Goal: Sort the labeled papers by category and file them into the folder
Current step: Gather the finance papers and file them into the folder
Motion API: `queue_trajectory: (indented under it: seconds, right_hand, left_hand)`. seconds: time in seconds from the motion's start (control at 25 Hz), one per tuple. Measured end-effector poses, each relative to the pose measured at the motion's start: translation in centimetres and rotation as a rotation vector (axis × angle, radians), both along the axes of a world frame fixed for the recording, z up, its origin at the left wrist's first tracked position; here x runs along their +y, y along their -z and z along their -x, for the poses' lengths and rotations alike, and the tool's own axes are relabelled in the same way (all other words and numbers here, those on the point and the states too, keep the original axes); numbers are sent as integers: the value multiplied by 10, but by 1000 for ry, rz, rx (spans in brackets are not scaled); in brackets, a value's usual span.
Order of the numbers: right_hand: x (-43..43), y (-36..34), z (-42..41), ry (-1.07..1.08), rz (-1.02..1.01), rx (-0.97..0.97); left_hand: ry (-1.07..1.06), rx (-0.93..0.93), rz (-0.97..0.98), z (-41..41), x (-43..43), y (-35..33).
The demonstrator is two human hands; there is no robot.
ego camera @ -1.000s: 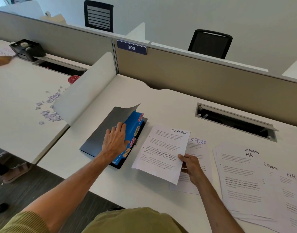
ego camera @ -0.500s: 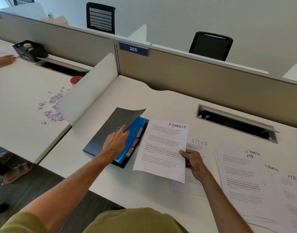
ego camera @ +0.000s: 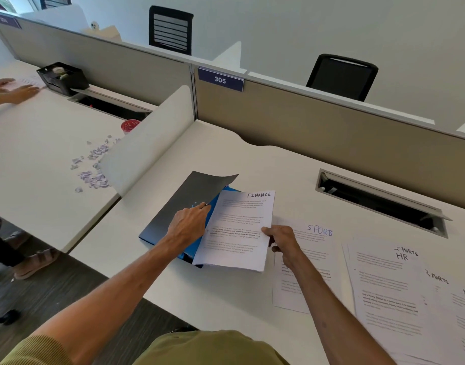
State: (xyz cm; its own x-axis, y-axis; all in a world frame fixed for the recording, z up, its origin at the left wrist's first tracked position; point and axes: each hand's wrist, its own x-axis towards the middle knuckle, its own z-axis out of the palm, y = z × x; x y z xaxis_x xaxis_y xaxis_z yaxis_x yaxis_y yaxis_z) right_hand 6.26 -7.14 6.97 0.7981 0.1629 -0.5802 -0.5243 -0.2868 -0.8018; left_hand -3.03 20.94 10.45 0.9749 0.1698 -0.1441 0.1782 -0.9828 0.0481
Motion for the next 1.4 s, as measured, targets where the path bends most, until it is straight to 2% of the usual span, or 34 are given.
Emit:
queue_trajectory:
  seconds: [0.2,0.4,0.76,1.0,1.12,1.2,1.4]
  right_hand:
    - [24,8,7,76,-19,-16]
    - [46,15,22,48,-33,-27]
    - [59,17,36,-3,11,-189]
    - [94,18,32,14,10,-111]
    - [114,15,31,-96,-30,19]
    - [117,18,30,-170,0,41]
    - [113,28,22,-118,150,-109]
  left_hand:
    - [-13,27,62,3,-3,0]
    - [31,4,81,1,-3,4]
    - [102,18,-49,5,-13,15]
    - [78,87,-8,11,-19,13]
    - [99,96,-7,12,-19,7]
    - [97,88,-10,11,-18,5]
    - [103,82,-6,12,-17,5]
